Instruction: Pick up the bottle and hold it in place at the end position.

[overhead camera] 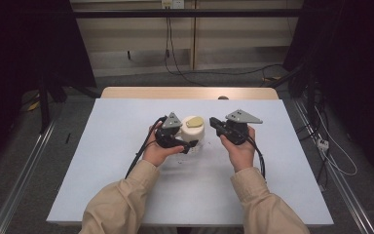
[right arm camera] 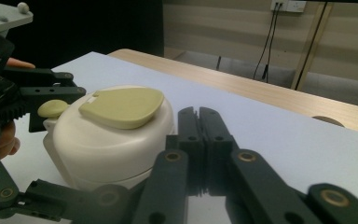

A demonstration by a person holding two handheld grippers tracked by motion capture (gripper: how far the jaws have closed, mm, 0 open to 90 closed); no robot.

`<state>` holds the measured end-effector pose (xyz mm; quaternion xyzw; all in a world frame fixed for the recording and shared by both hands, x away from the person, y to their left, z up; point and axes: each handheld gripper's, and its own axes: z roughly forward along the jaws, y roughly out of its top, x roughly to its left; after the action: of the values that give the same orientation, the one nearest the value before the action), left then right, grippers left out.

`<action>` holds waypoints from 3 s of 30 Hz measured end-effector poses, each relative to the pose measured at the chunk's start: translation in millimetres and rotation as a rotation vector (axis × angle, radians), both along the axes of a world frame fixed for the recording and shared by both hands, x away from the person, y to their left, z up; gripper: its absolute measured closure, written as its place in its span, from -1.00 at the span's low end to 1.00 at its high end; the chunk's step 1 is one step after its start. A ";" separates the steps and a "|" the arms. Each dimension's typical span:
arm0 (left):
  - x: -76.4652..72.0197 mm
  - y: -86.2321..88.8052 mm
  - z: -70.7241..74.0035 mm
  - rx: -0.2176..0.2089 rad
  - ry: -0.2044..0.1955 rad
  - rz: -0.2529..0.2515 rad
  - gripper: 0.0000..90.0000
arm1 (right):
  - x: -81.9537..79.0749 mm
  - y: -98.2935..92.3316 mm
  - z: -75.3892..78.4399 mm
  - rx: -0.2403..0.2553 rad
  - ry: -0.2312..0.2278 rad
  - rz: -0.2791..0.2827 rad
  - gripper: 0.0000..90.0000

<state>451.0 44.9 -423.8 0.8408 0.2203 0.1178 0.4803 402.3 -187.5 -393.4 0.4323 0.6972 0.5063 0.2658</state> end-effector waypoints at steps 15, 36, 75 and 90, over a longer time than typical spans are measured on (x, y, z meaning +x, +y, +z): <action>0.0 -0.2 0.2 0.001 0.000 0.000 -0.75 | 2.8 11.2 2.0 -0.092 0.002 0.066 1.00; -0.3 0.2 1.2 0.013 -0.001 0.003 -0.75 | 7.4 15.9 6.0 -0.160 0.015 0.109 1.00; -2.0 6.0 8.7 -0.002 -0.031 -0.001 -0.59 | 6.2 9.1 17.8 -0.066 -0.028 0.083 1.00; -5.1 7.5 10.8 -0.024 -0.039 -0.030 -0.28 | 8.1 -5.1 14.2 -0.079 -0.014 0.027 1.00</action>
<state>445.8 52.4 -413.0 0.8357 0.1994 0.1243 0.4964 410.4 -192.6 -379.2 0.4084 0.7204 0.4852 0.2807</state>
